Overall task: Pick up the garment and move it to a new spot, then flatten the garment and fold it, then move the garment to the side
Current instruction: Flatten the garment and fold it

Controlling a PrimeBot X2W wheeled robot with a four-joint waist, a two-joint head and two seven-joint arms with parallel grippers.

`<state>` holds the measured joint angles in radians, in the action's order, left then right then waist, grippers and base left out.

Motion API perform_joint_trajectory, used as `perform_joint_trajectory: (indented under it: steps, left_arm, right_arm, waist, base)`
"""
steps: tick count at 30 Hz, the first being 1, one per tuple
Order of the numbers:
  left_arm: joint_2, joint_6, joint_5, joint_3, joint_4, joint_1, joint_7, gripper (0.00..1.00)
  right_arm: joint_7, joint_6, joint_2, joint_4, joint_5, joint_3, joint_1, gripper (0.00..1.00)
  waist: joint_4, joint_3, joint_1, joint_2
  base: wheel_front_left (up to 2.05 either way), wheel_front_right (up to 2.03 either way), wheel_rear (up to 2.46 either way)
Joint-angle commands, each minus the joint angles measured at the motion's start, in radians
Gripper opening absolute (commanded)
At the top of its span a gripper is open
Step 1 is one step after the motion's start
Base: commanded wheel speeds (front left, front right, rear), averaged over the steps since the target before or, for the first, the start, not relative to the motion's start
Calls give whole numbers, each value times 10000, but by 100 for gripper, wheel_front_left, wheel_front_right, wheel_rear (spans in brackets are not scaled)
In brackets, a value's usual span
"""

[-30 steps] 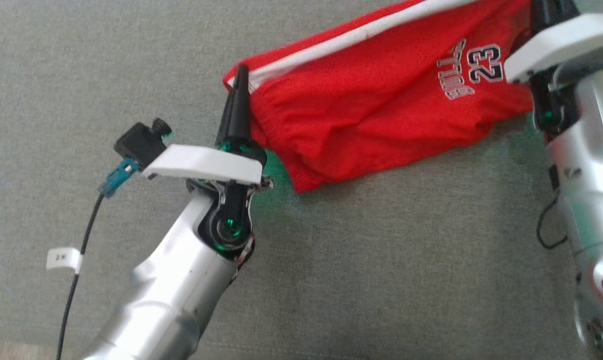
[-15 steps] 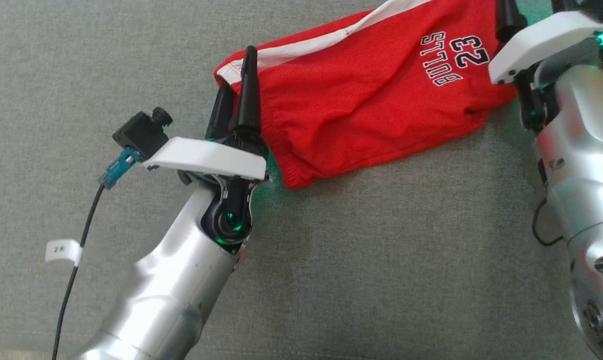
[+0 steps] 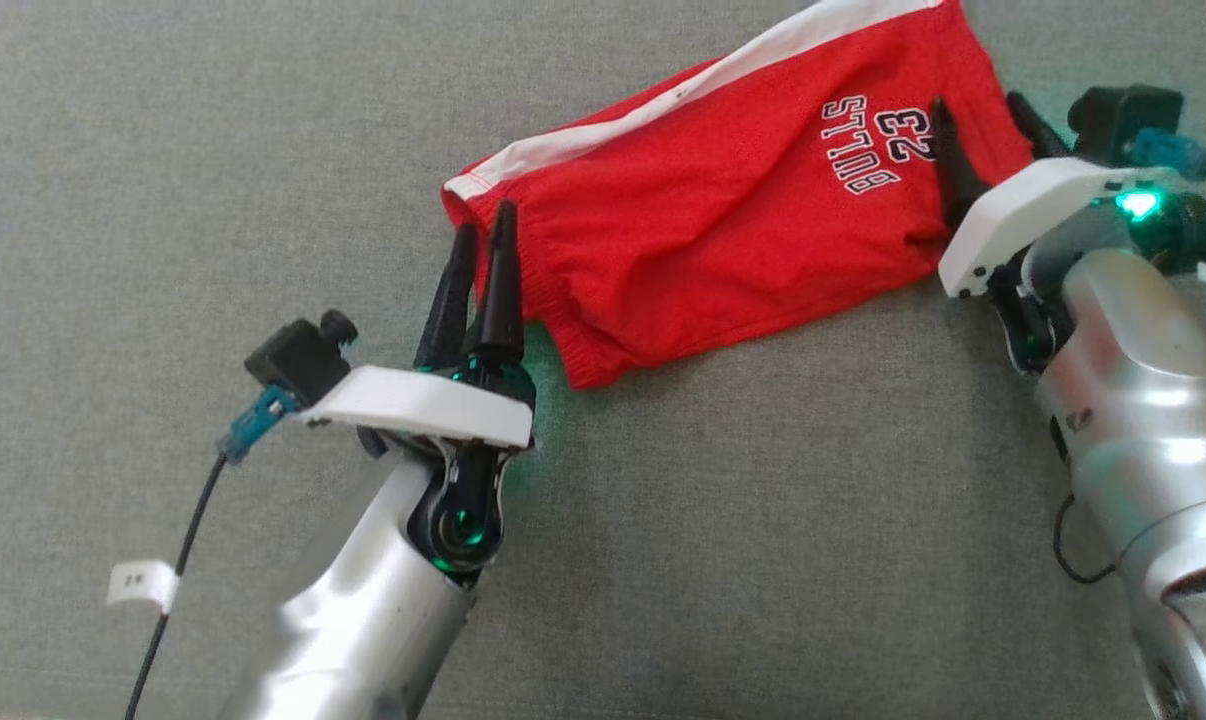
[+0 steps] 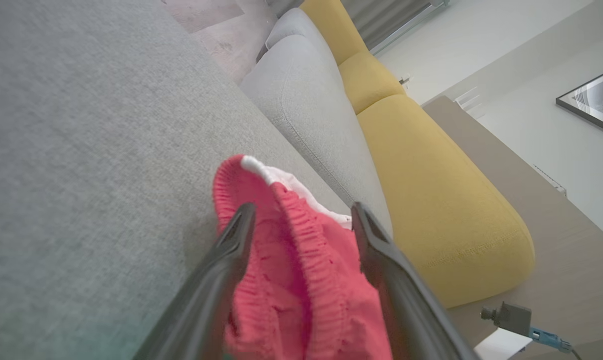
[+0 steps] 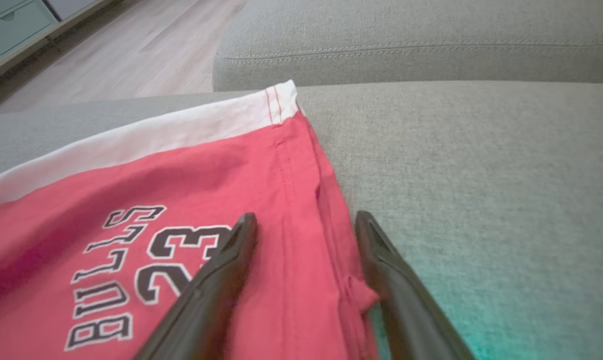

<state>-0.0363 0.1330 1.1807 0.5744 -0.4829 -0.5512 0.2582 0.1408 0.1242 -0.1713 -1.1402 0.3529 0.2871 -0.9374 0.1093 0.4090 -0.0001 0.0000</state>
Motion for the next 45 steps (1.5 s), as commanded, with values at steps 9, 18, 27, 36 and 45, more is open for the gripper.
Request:
perform_joint_trajectory:
  steps: [9, 18, 27, 36, 45]
  left_arm:
    - [-147, -23, -433, -609, -273, 1170, 35, 100]
    - [-196, -23, -2280, -1826, -358, 1990, 36, 100]
    - [-167, -23, -3758, -3393, 37, 3557, 36, 100]
    - [-143, -23, -4328, -4246, 508, 4665, 36, 100]
    - [-141, -23, -4179, -3916, 421, 4633, 36, 100]
  right_arm:
    - [-821, 65, 285, -102, 718, 527, 750, 0]
    - [774, 65, -54, 220, 1693, -112, 1784, 0]
    - [1073, 65, -202, 1075, 2621, -154, 3640, 0]
    - [1141, 65, -386, 1531, 2861, -234, 4396, 0]
    - [1161, 65, 35, 2795, 2405, 560, 3949, 0]
  waist:
    - [1, -544, 1, 0]
    - [-170, -1643, 1, 0]
    - [-316, -2903, 1, 0]
    - [-252, -3205, 1, 0]
    - [178, -3138, 1, 0]
  base:
    - [0, 0, 0]
    - [0, 0, 0]
    - [0, 0, 0]
    - [0, 0, 0]
    - [0, 0, 0]
